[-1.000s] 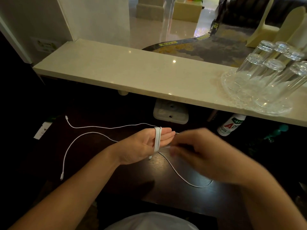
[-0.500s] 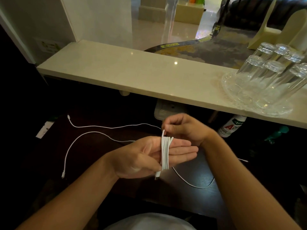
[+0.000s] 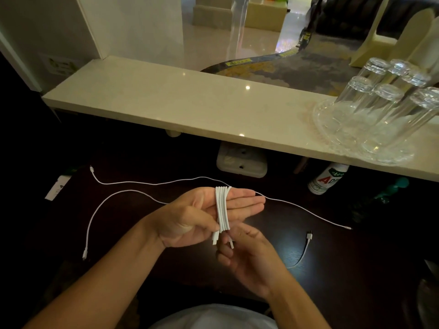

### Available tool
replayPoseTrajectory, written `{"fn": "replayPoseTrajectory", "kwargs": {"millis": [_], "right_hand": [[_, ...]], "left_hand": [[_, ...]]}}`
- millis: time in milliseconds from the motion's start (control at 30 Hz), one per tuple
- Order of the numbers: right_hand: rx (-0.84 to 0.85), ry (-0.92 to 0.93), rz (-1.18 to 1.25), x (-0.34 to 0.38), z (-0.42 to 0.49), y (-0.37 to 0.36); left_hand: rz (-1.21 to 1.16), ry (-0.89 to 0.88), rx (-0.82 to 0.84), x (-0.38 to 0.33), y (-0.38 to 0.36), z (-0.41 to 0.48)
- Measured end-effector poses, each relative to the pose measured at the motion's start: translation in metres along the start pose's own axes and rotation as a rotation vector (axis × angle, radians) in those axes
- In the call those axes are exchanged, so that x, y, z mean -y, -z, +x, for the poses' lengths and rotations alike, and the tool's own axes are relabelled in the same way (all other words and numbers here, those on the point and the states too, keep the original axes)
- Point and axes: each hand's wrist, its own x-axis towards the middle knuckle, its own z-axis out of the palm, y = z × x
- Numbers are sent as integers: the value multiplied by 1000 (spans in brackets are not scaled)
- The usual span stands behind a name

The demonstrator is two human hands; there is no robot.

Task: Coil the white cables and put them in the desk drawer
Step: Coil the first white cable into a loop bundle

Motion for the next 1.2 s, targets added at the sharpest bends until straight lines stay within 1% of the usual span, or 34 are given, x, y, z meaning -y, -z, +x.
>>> {"fn": "replayPoseTrajectory", "kwargs": {"millis": [100,233,300,367,433,500,533,600,667,733,767,933,1033,1100,1200], "right_hand": [[-87,17,-85,12,-6,-3],[-82,-1,-52,23,-7,-7],[-85,7,-75,24,-5,-10],[-97,21,-93,26,-3,-15],[-128,28,-94,29,0,-20],[-156,22,-74,33,1,-23],[-163,14,-58,35,1,-24],[-166,-18,-1,37,1,-26],[-174,-63,148,37,2,-28],[-191,-84,310,35,2,-28],[-195,-85,354,34,2,-28],[-184,-67,371,33,-4,-25],[-196,-53,340,33,-7,-22],[-215,-53,309,32,-8,-20],[-244,-37,318,32,-11,-20]], "left_hand": [[-72,9,-10,4,-1,5],[-114,-33,-51,5,-3,11],[-130,-88,-61,2,-5,14],[-204,-139,-80,0,-7,17],[-316,-165,-128,-2,-9,21],[-352,-177,-199,-2,-11,25],[-331,-177,-231,-1,-13,26],[-205,-184,-294,0,-16,29],[-75,-196,-332,3,-18,29],[-23,-182,-343,4,-19,29],[-16,-172,-337,3,-19,28],[-27,-126,-245,0,-18,24],[-13,-126,-247,2,-19,23],[-22,-130,-313,7,-25,24],[-24,-163,-528,17,-42,28]]}}
